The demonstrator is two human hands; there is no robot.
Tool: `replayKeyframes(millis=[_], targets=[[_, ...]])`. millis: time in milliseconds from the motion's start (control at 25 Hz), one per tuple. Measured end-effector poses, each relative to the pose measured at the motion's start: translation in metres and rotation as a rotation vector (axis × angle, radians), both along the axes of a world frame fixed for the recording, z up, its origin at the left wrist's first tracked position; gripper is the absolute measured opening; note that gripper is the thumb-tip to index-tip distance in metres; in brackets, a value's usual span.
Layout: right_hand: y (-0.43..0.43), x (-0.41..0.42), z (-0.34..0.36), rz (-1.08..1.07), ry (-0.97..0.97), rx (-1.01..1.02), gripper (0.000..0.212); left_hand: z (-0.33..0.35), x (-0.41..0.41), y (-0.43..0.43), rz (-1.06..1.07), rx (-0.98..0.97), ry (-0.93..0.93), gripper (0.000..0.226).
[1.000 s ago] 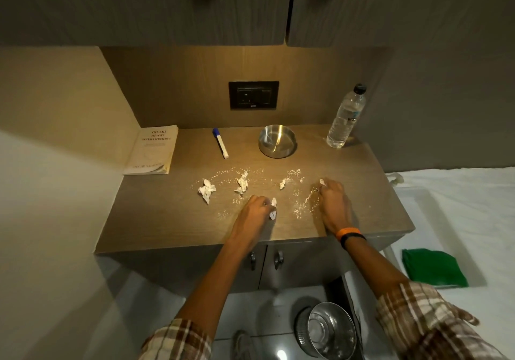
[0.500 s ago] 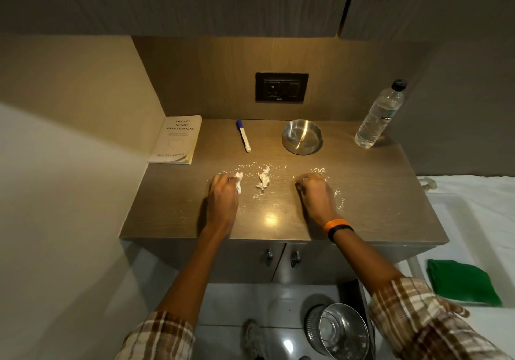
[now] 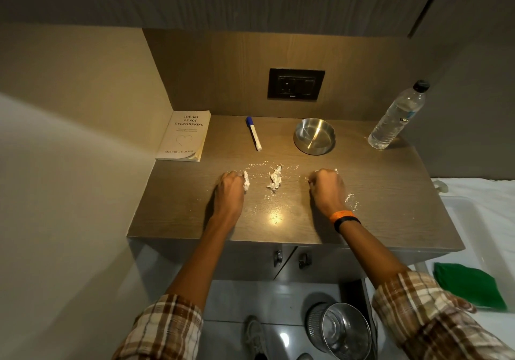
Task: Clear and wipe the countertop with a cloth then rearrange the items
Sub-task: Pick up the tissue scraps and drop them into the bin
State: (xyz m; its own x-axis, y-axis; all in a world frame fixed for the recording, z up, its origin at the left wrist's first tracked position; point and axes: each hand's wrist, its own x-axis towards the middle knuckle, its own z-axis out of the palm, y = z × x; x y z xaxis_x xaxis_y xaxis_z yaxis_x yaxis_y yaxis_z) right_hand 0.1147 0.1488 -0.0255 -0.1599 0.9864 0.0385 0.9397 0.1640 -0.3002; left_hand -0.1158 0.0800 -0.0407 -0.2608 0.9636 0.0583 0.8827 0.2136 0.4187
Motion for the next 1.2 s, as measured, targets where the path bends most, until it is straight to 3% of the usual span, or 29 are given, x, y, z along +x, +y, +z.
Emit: replayKeyframes(millis=[120, 240, 480, 640, 800, 920, 1080, 1200], targets=[[0.000, -0.025, 0.005, 0.051, 0.210, 0.034, 0.008, 0.001, 0.000, 0.003, 0.014, -0.014, -0.032, 0.016], [-0.002, -0.053, 0.006, 0.179, 0.298, 0.075, 0.017, 0.003, 0.007, 0.004, -0.030, 0.023, -0.030, 0.018], [-0.019, -0.060, -0.004, 0.344, 0.007, 0.066, 0.012, 0.005, 0.027, -0.003, -0.009, 0.023, -0.143, 0.016], [-0.051, -0.018, 0.009, 0.301, 0.222, 0.185, 0.016, 0.018, 0.064, -0.025, -0.083, 0.133, -0.122, 0.021], [-0.125, 0.072, -0.005, 0.172, 0.416, 0.189, 0.018, 0.010, 0.136, -0.073, -0.172, 0.248, -0.243, 0.017], [-0.182, 0.136, -0.050, 0.028, 0.488, 0.138, 0.018, -0.035, 0.206, -0.118, -0.224, 0.223, -0.338, 0.013], [-0.224, 0.202, -0.160, -0.168, 0.399, -0.179, 0.012, -0.149, 0.294, -0.158, -0.252, -0.126, -0.466, 0.013], [-0.237, 0.239, -0.266, -0.321, 0.317, -0.314, 0.018, -0.263, 0.346, -0.164, -0.277, -0.327, -0.438, 0.016]])
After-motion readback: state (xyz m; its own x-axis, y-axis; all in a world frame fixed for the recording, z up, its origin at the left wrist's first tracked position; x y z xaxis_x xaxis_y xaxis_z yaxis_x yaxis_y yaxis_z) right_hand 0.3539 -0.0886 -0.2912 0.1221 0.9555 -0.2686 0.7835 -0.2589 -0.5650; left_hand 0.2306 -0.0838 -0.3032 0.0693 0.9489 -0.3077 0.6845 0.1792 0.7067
